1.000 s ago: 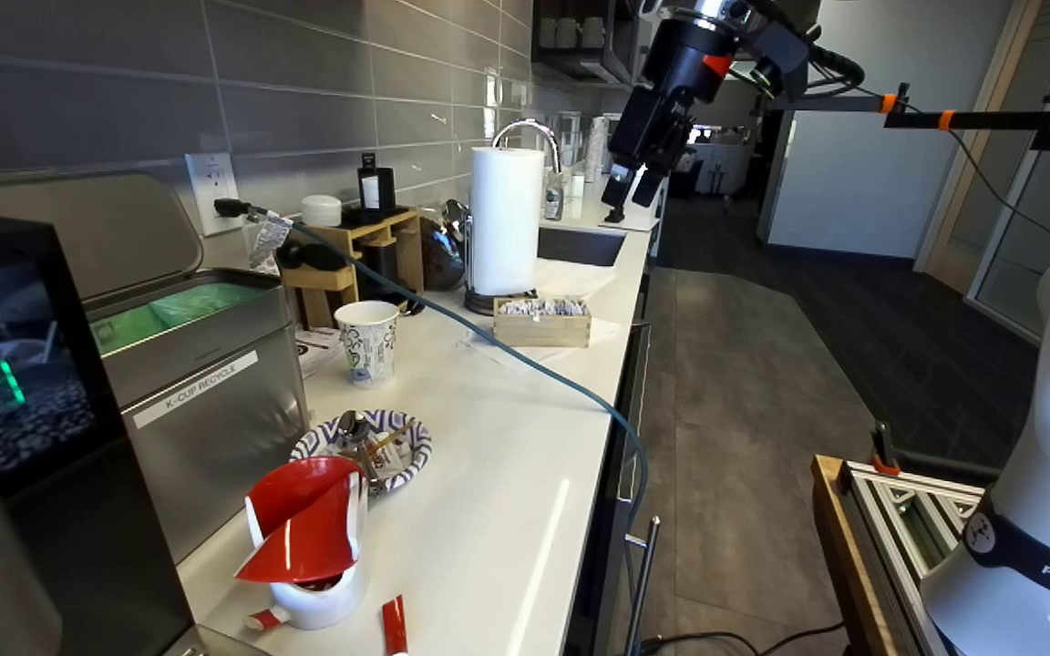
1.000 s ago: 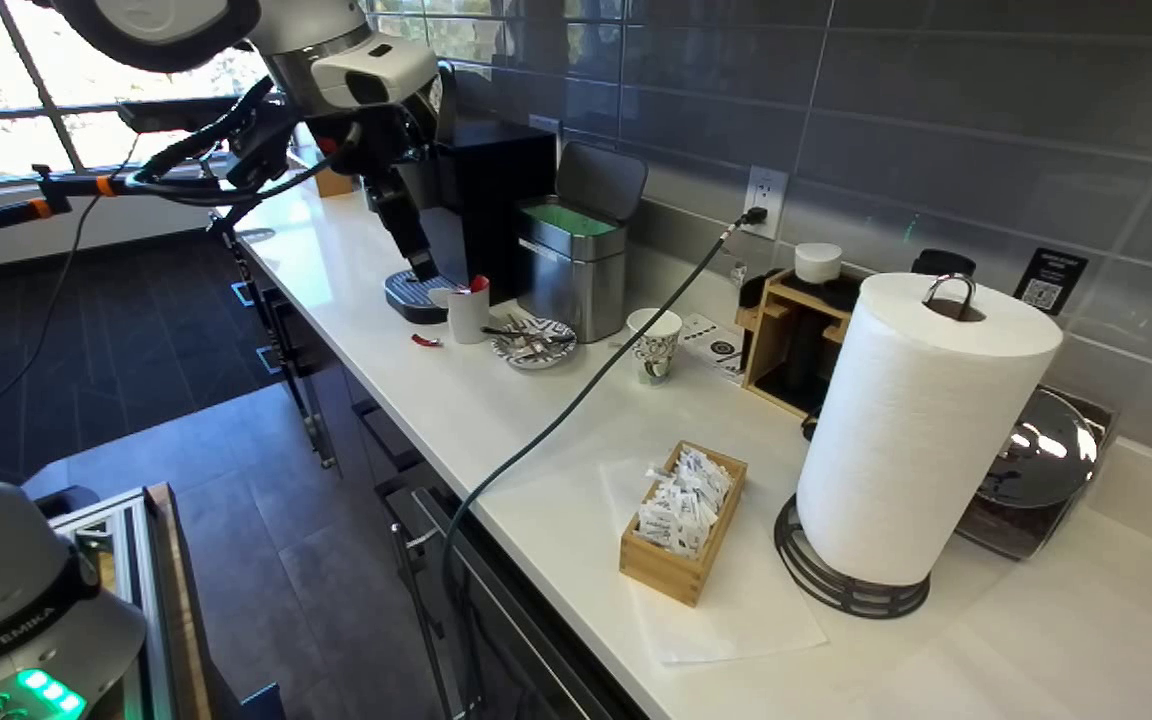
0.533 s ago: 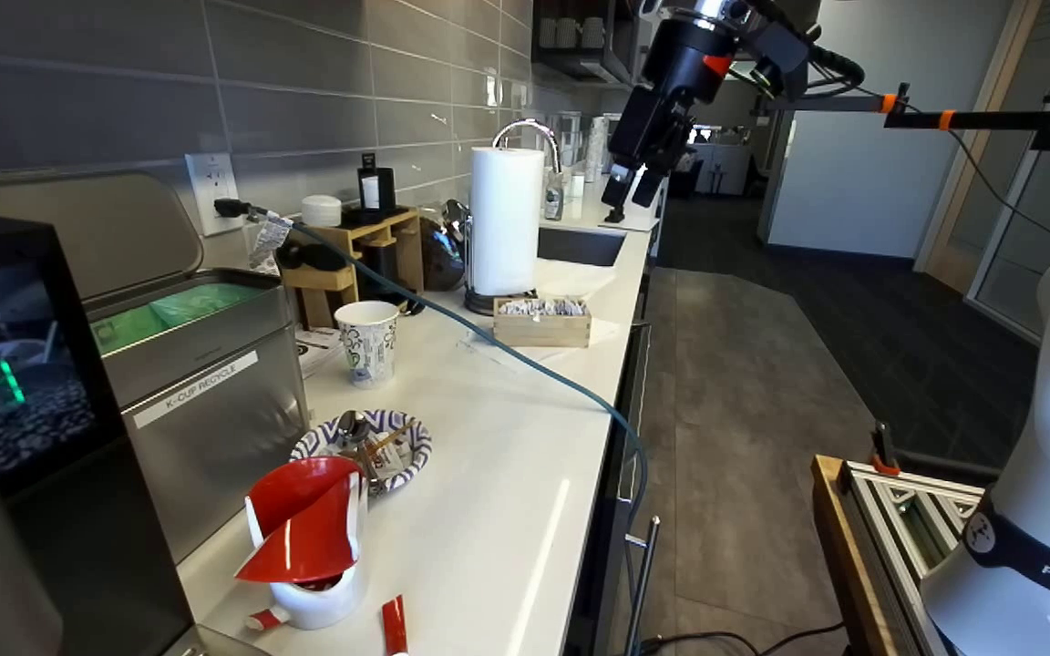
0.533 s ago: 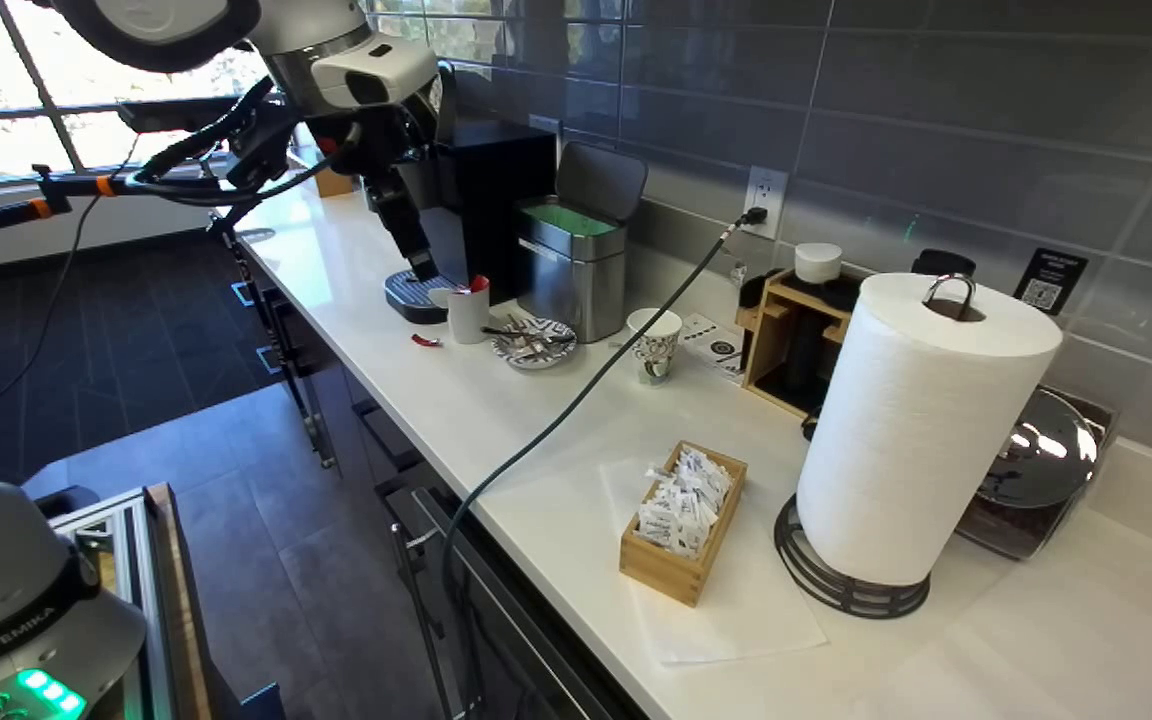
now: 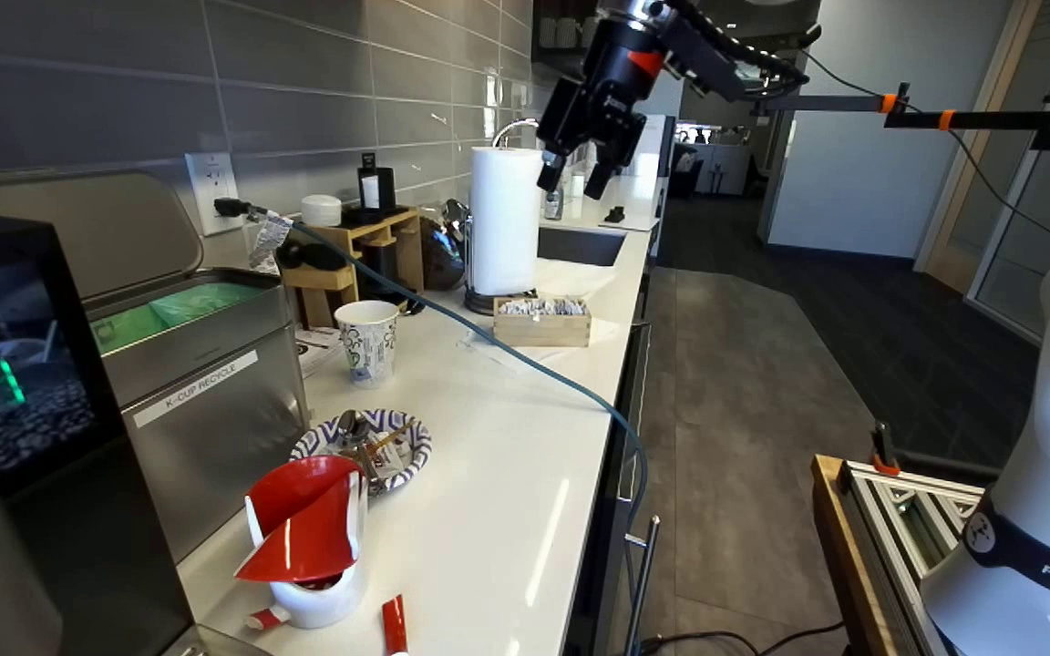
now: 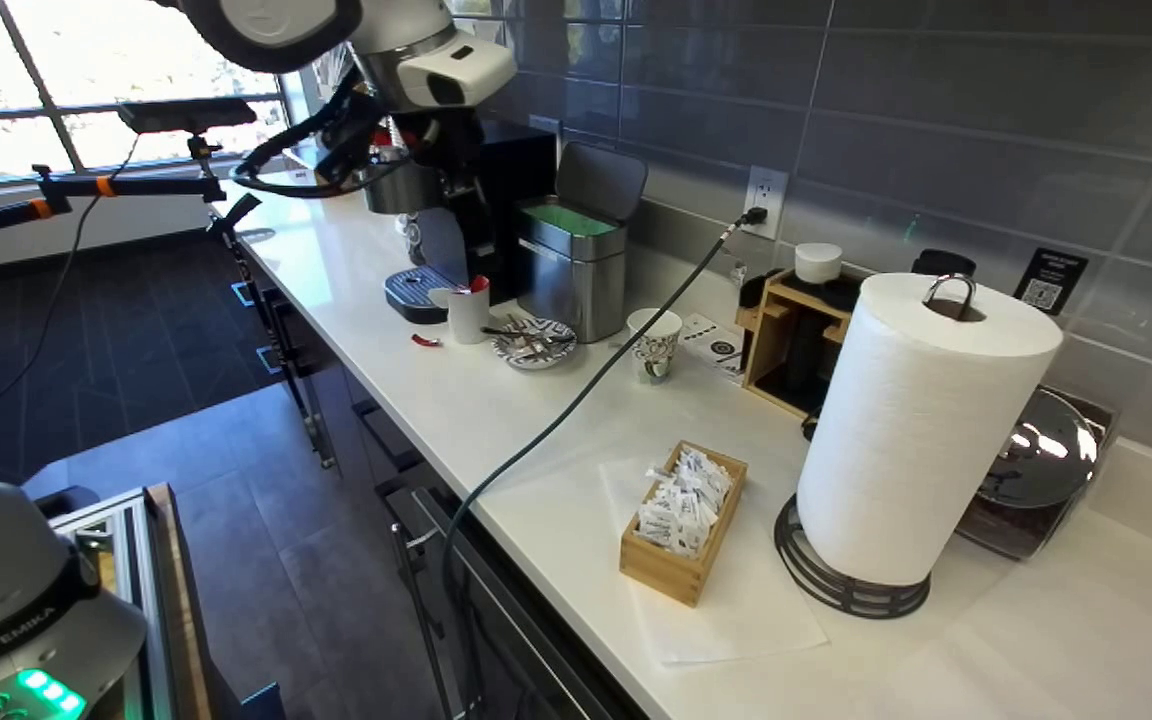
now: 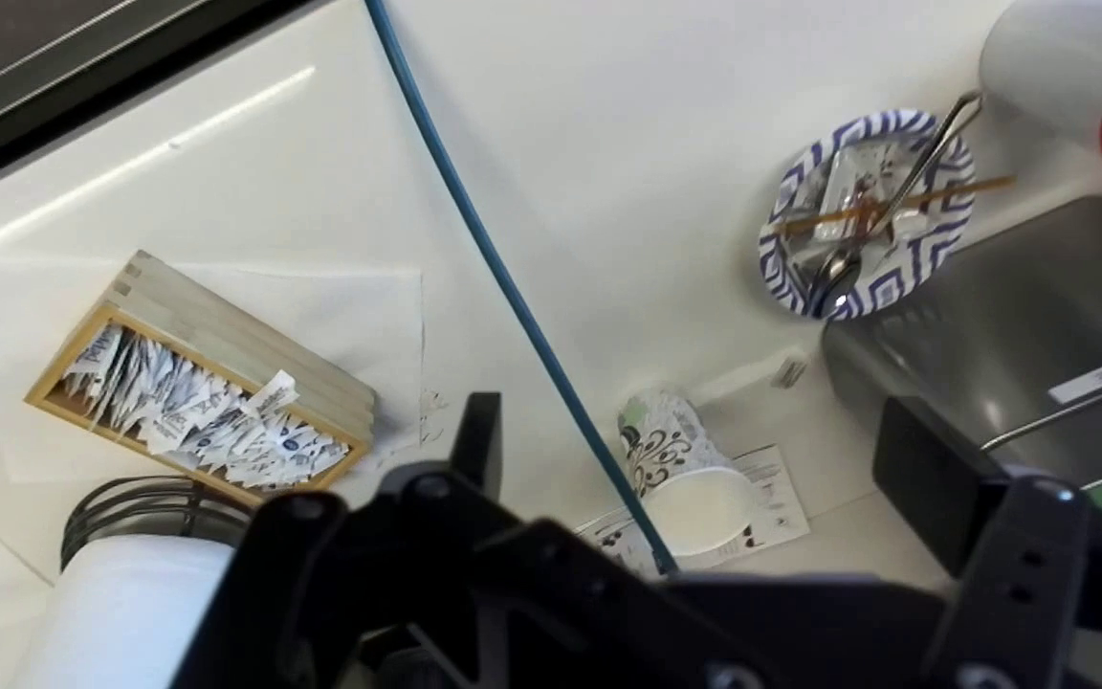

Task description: Move the paper cup to the right

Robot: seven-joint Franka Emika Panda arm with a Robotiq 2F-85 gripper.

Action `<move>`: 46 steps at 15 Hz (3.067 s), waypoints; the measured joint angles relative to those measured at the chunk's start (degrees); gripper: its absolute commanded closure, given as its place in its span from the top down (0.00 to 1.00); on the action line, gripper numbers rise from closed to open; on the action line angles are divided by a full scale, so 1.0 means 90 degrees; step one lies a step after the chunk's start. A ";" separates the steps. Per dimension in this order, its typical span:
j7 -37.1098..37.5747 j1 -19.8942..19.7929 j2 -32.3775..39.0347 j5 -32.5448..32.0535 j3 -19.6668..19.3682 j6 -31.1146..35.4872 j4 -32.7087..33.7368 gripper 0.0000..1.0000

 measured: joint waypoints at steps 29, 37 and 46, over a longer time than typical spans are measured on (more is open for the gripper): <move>0.0412 0.0027 0.5003 0.0457 0.0092 -0.1980 0.5211 1.00; 0.3006 0.0258 0.5233 0.0932 0.0086 -0.1944 0.5131 1.00; 0.4840 0.0229 0.5295 0.1151 -0.0203 -0.1463 0.4590 1.00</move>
